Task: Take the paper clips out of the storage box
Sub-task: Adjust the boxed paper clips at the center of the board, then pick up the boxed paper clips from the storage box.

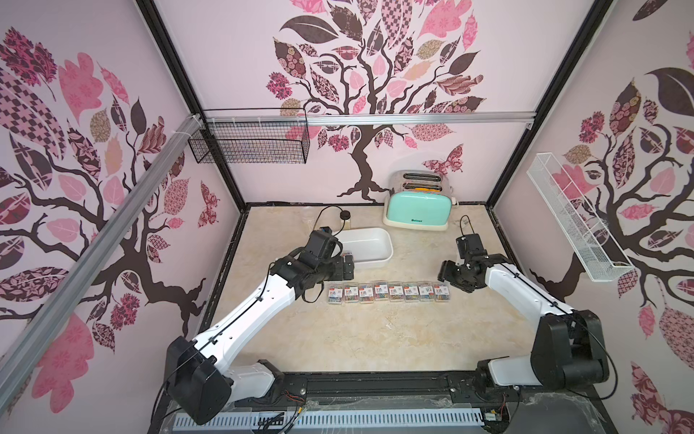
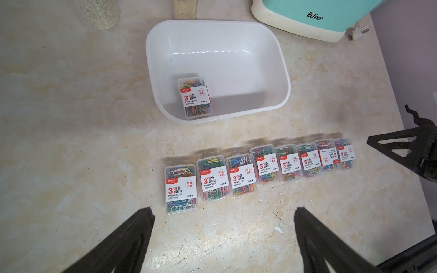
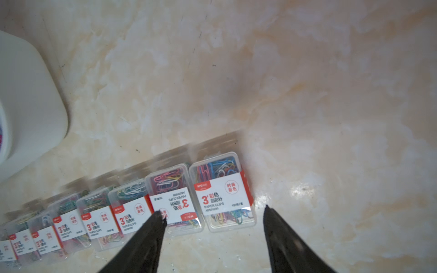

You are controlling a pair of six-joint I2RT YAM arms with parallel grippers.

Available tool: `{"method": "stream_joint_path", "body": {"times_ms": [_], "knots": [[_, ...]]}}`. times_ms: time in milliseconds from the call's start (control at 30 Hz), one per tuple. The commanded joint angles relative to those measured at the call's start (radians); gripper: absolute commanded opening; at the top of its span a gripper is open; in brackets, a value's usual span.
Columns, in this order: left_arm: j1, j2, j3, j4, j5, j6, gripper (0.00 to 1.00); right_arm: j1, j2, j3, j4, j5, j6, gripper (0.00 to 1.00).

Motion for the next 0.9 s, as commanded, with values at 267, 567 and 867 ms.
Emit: {"method": "stream_joint_path", "body": {"times_ms": [267, 567, 867], "knots": [[0.014, 0.283, 0.215, -0.059, -0.039, 0.032, 0.98, 0.037, -0.038, 0.118, -0.070, -0.053, -0.040, 0.85], [0.038, 0.502, 0.356, -0.073, -0.071, 0.026, 0.98, 0.038, -0.034, 0.195, -0.126, -0.106, -0.052, 0.98], [0.068, 0.671, 0.486, -0.091, -0.105, 0.045, 0.98, 0.038, 0.000, 0.234, -0.144, -0.127, -0.076, 0.99]]}}
